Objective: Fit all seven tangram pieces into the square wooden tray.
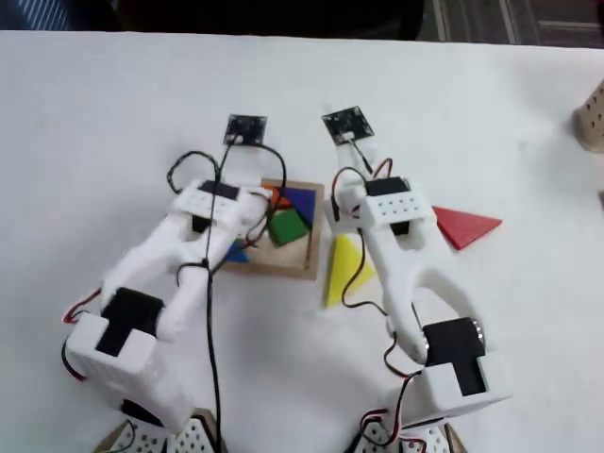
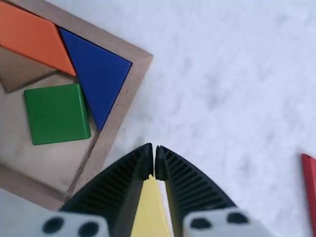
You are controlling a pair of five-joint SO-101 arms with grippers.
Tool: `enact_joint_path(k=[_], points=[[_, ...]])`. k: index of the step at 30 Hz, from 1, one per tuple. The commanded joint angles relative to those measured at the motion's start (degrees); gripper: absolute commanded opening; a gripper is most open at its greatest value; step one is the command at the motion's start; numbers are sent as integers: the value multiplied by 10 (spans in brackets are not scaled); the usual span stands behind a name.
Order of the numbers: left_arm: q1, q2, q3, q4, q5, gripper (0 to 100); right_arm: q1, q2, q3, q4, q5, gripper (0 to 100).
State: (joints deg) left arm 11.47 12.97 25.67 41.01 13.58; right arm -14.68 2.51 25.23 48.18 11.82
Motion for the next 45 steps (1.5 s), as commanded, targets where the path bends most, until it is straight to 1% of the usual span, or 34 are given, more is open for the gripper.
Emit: enact_joint_path(k=[1, 5, 7, 15, 19, 29, 33, 36, 38, 42, 45], points=[[13, 19, -42, 3, 5, 21, 6, -28, -27, -10, 0, 18], [14, 61, -104, 62, 5, 21, 7, -28, -27, -10, 0, 18], [21, 74, -123, 70, 5, 21, 7, -28, -27, -10, 0, 18], [49, 82, -135, 73, 10, 21, 7, -28, -27, -11, 0, 18], [47, 82, -135, 69, 51, 21, 7, -28, -27, -12, 0, 18], [21, 67, -130, 74, 55, 22, -2, -28, -24, -1, 0, 18], [-8, 11, -128, 119, 55, 22, -33, -28, -24, 32, -5, 18], [-39, -20, -119, 125, 55, 22, -51, -26, -21, 40, -6, 18], [-76, -36, -107, 106, 55, 22, -63, -16, -16, 43, -9, 18], [-190, -43, -103, 38, 55, 22, -102, 9, -11, 43, -53, 18], [-234, -43, -101, 13, 55, 22, -124, 29, -14, 41, -64, 18]])
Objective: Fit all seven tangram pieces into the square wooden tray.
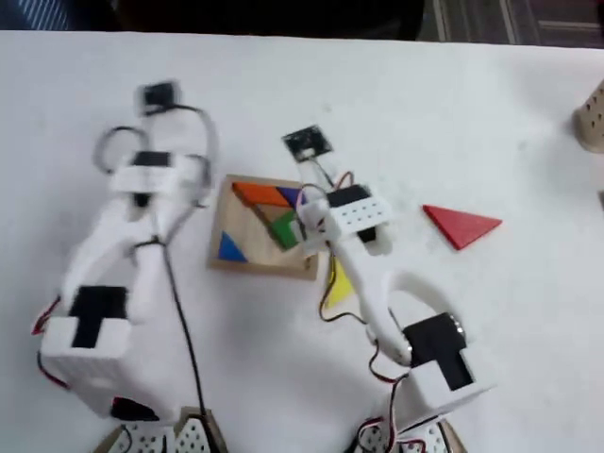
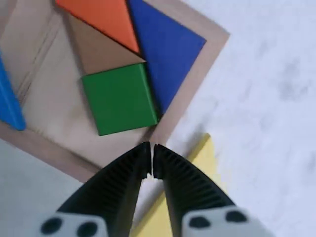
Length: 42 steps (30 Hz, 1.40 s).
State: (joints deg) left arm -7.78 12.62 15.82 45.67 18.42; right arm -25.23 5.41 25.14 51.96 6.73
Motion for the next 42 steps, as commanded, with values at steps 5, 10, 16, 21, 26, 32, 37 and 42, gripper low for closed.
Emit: enact_joint_path(k=[5, 10, 16, 21, 26, 32, 37, 42], points=[[-66, -20, -7, -63, 6, 22, -40, 22, -22, -9, -30, 18], [-79, -3, -20, -75, 7, 22, -45, 68, -50, -22, -32, 18], [-78, -3, -21, -71, 7, 22, -38, 109, -109, 8, -32, 18], [-78, -3, -21, -71, 7, 22, -32, 113, -118, 10, -29, 18], [-79, -3, -21, -71, 7, 22, -29, 73, -117, 77, -27, 18], [-79, -2, -21, -74, 7, 22, -31, -8, -73, 81, -31, 18], [-78, -2, -21, -76, 7, 22, -87, -24, -40, -1, -39, 18], [-78, -2, -21, -76, 7, 22, -146, -24, -5, -84, -65, 18]])
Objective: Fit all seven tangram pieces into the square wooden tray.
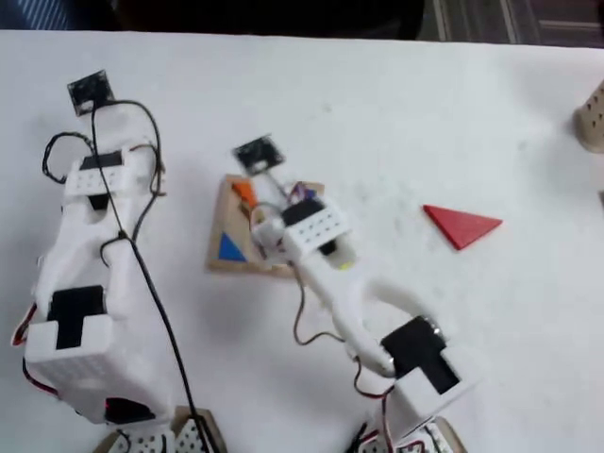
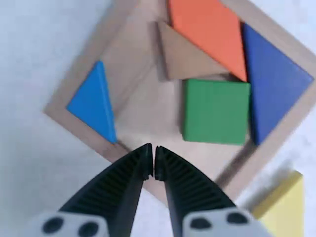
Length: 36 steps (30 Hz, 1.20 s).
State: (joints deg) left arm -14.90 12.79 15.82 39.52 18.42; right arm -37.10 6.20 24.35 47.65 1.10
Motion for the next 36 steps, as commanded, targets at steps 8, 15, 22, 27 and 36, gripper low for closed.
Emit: enact_joint_path(k=[8, 15, 22, 27, 36], points=[[-6, -4, -21, -14, 7, 22, -73, -31, 13, -65, -8, 18], [-6, -3, -21, -14, 7, 22, -80, 21, -4, -65, -8, 18], [-5, -3, -20, -14, 7, 22, -36, 49, -52, -22, -8, 18], [-4, -3, -20, -14, 7, 22, -4, 47, -61, -25, -7, 18], [-4, -3, -20, -14, 7, 22, 15, 44, -69, -22, -7, 18]])
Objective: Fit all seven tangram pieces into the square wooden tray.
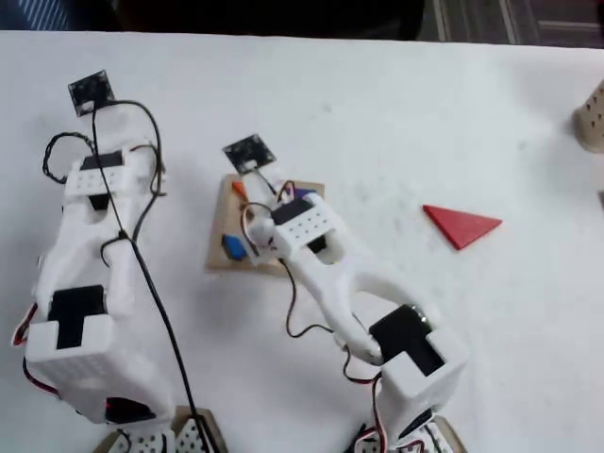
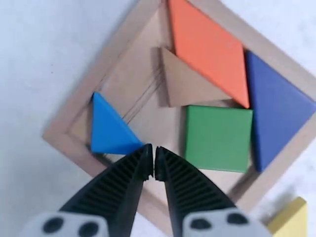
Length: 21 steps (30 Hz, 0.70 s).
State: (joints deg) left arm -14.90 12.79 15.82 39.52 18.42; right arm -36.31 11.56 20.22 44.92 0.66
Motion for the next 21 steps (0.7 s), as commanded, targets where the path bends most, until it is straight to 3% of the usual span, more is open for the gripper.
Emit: enact_joint_path(k=[1, 11, 21], points=[[-4, -3, -20, -14, 7, 22, 7, -9, -27, 6, -3, 18], [-3, -3, -20, -14, 7, 22, -45, -3, -23, 39, -7, 18], [-3, -3, -20, -14, 7, 22, -15, 25, -46, 0, -4, 18]])
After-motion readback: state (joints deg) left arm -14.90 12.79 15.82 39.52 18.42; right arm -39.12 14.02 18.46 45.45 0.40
